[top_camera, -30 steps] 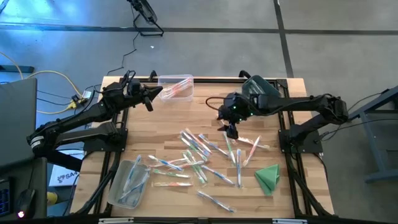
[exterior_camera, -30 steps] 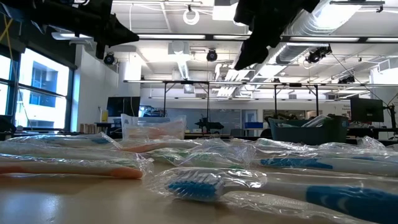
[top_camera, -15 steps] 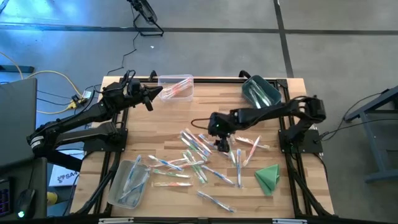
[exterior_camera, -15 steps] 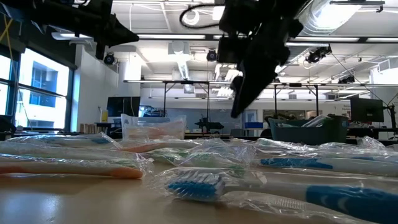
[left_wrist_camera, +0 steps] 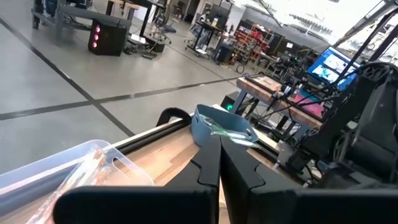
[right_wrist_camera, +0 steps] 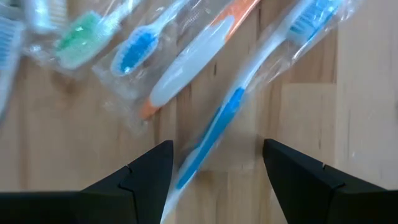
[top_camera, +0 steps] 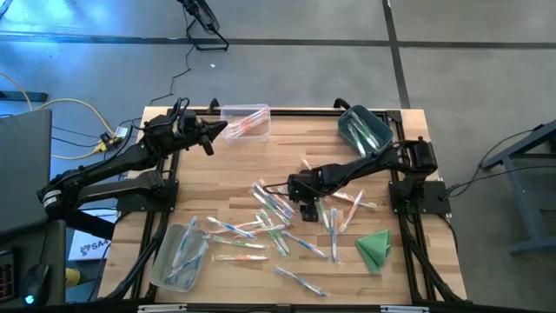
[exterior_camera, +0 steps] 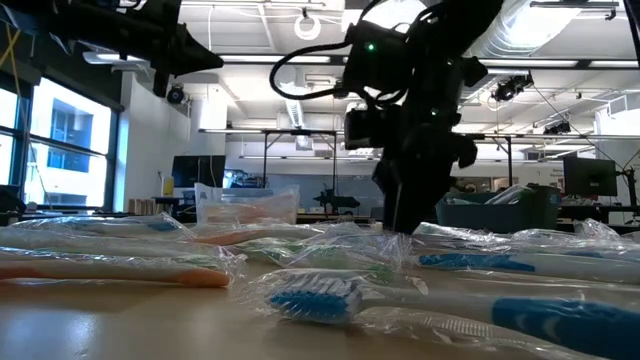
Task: Pick & Place Toothbrushes
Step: Put the blue toothbrush into the gray bin
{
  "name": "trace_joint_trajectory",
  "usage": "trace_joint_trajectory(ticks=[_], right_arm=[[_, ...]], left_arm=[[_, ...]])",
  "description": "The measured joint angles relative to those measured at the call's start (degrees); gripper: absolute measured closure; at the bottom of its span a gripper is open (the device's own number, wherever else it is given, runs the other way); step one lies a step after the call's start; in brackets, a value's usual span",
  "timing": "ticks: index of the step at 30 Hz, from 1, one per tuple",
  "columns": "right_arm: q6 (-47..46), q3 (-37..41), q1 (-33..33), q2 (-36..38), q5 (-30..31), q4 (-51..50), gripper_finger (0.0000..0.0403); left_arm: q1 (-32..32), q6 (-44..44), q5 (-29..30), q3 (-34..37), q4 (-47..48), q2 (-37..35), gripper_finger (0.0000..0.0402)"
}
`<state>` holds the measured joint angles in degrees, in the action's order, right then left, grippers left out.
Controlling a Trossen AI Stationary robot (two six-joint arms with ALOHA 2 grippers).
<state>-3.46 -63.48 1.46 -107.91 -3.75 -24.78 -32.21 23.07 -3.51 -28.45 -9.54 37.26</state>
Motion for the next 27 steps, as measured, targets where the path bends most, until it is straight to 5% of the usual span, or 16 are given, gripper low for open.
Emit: trace_joint_trajectory(ticks=[12, 27], right_arm=[[-3.0, -0.1, 0.8, -1.0, 3.7, 0.8, 0.0168], [-3.0, -0.1, 0.8, -1.1, 4.2, 0.9, 0.0292]], left_arm=[[0.0, 1.6, 0.0, 0.0, 1.1, 0.0, 0.0401], [0.0, 3.0, 0.0, 0.0, 1.1, 0.0, 0.0401]])
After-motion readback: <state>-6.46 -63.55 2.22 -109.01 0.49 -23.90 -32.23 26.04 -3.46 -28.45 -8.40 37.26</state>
